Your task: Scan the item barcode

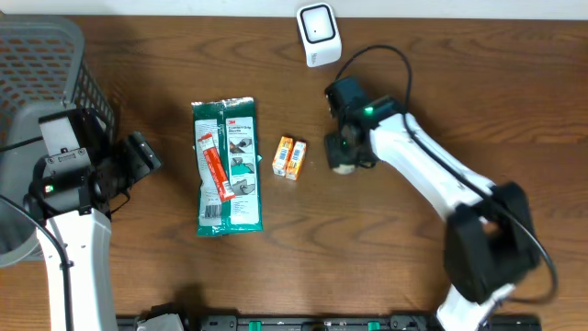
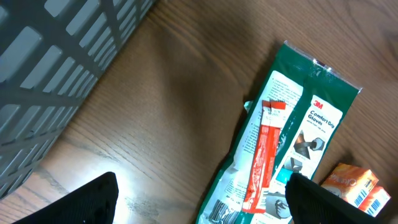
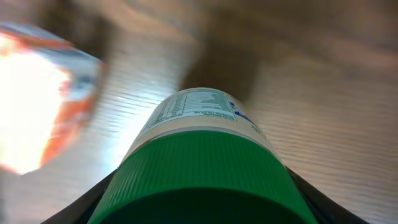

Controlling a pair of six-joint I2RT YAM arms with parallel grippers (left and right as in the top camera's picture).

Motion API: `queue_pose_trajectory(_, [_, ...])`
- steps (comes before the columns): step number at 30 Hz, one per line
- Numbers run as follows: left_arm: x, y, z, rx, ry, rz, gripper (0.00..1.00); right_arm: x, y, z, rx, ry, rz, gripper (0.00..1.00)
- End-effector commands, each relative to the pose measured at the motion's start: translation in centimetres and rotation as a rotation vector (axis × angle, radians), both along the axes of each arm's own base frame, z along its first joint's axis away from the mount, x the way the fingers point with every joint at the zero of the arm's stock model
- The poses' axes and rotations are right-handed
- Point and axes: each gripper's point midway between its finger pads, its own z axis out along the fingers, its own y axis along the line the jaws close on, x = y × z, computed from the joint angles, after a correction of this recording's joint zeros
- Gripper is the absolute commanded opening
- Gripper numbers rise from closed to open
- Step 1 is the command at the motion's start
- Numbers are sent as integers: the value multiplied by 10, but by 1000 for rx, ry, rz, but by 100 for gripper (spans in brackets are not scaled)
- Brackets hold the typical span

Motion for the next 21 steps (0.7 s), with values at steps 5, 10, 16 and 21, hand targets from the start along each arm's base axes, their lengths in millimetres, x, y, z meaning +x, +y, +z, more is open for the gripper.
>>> queue_pose_trajectory(5, [2,0,4,1,-8,-6,87,6,6,140,178,-337,5,1])
queue_pose_trajectory(10, [2,0,4,1,-8,-6,87,10,0,213,281,-533,-11,1])
queue_pose_trajectory(16, [2,0,4,1,-8,-6,87,26,6,288,350,-681,22,1])
queue_pose_trajectory(21, [2,0,4,1,-8,-6,87,44,2,345,349,-719,14,1])
